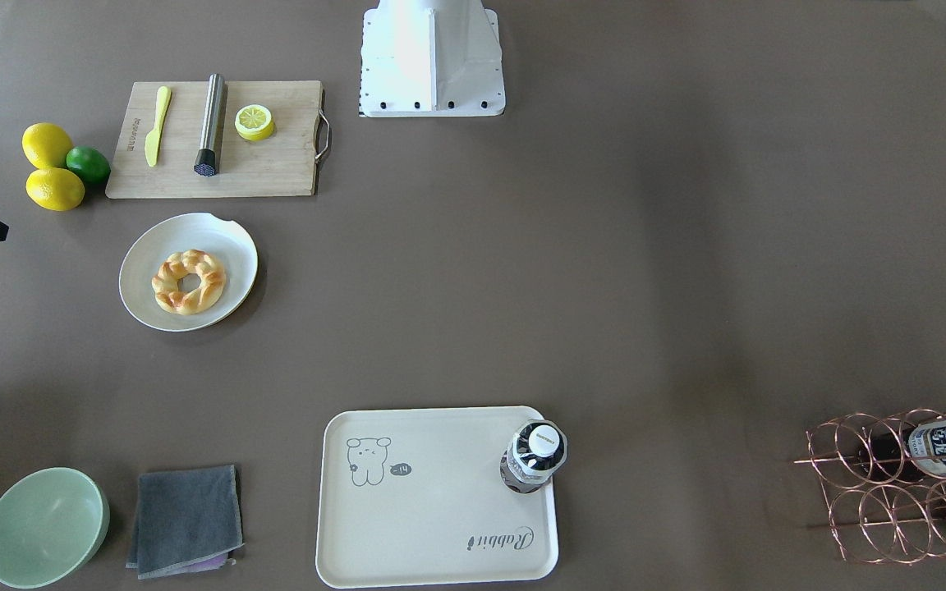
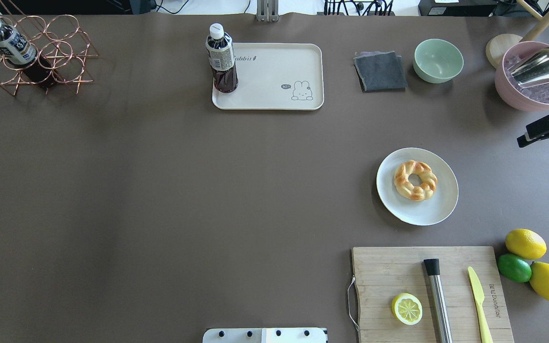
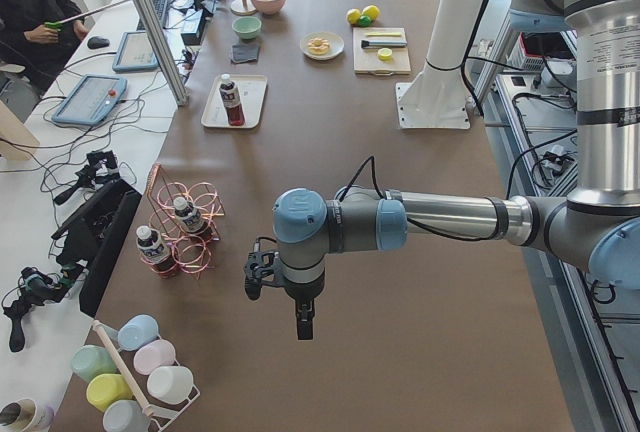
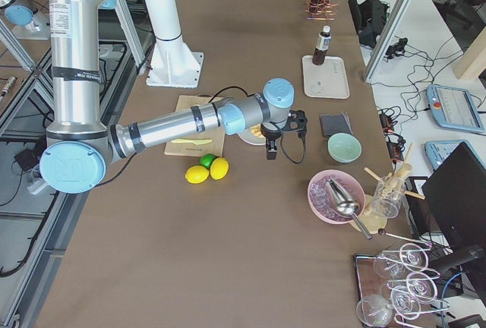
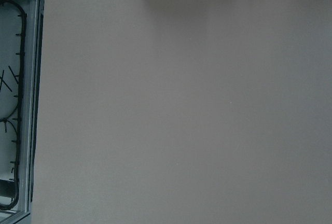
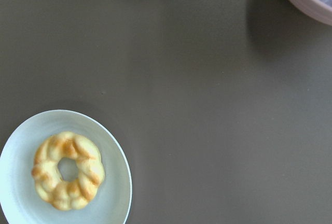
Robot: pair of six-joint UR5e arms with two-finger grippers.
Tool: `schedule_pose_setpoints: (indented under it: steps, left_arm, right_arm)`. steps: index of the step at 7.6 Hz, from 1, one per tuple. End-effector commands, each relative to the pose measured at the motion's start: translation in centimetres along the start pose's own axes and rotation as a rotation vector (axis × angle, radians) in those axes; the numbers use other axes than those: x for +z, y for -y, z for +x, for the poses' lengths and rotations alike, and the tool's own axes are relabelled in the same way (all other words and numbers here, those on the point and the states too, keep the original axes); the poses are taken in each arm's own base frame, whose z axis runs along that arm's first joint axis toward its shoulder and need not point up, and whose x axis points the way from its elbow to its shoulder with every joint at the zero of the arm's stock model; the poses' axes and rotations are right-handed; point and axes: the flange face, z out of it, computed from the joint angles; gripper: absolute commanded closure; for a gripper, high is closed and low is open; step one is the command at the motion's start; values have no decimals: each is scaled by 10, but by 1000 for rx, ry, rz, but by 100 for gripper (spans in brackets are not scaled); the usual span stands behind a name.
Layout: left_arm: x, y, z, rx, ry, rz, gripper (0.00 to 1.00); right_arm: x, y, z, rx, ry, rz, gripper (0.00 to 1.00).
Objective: Place donut on tray
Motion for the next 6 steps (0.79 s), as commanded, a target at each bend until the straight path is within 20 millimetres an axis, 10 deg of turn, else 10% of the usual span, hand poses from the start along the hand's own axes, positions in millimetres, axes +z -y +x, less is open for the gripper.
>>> schedule_pose_setpoints:
  steps: [1, 6]
  left_arm:
    - [0, 2, 1, 3, 4, 2, 2]
    - [-1, 5, 1, 3, 5, 2, 2]
  right_arm:
    - [80, -21, -21, 54, 12, 42, 0]
    - [144, -45, -68, 46, -40, 36, 0]
